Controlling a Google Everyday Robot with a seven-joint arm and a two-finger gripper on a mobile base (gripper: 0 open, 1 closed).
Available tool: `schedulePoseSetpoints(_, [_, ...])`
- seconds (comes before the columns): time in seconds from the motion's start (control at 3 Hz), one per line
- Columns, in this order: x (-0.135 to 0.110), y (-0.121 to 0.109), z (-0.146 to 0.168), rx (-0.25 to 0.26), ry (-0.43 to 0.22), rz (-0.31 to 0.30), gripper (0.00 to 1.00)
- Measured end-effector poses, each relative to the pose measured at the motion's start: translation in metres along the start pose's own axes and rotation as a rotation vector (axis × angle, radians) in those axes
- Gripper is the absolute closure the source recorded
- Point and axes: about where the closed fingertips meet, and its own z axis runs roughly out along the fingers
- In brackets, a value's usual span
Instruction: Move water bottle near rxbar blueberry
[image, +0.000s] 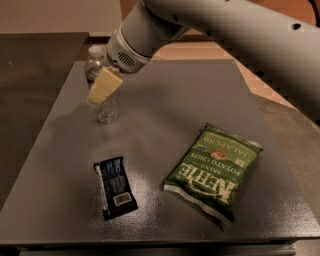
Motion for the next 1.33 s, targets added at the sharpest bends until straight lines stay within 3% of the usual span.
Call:
schedulePoseSetpoints(1.0, [-0.008, 0.012, -0.011, -0.034, -0.04, -0.008, 0.94])
schedulePoseSetpoints(1.33, [-0.006, 0.02, -0.028, -0.04, -0.039, -0.001, 1.0])
